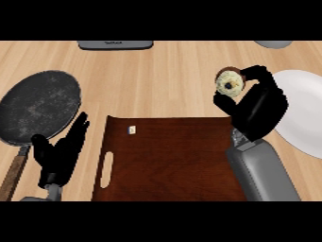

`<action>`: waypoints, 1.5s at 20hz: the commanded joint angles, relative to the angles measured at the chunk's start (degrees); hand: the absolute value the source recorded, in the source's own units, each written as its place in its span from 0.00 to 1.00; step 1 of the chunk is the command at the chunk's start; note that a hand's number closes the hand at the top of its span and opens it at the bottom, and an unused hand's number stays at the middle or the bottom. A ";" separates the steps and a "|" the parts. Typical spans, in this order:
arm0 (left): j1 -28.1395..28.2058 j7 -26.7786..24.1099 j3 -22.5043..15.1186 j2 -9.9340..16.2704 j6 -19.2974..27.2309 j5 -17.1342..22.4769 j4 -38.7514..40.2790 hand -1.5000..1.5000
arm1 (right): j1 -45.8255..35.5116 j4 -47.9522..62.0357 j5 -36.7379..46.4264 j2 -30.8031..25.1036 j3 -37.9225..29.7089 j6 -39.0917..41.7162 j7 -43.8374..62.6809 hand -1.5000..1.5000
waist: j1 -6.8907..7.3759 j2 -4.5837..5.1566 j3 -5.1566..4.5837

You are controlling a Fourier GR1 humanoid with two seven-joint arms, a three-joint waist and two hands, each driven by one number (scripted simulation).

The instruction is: Pick the cupcake from the tray and place it in the plate

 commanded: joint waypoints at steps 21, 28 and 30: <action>1.12 1.79 0.03 -2.33 -1.89 -1.67 0.82 0.50 | 1.19 31.65 -45.96 -26.83 -26.56 -25.46 -37.84 1.00 | 1.82 0.66 -0.28; -0.32 -0.61 0.53 -2.21 -3.38 -2.06 4.79 0.50 | -0.14 43.88 -55.30 -27.86 -29.86 -5.95 -40.98 0.00 | 2.08 1.08 -0.20; -0.62 0.52 1.92 -0.96 -4.52 -0.76 3.92 0.50 | -1.67 47.28 -59.14 -27.92 -32.34 -5.52 -48.97 0.00 | 2.47 1.14 -0.13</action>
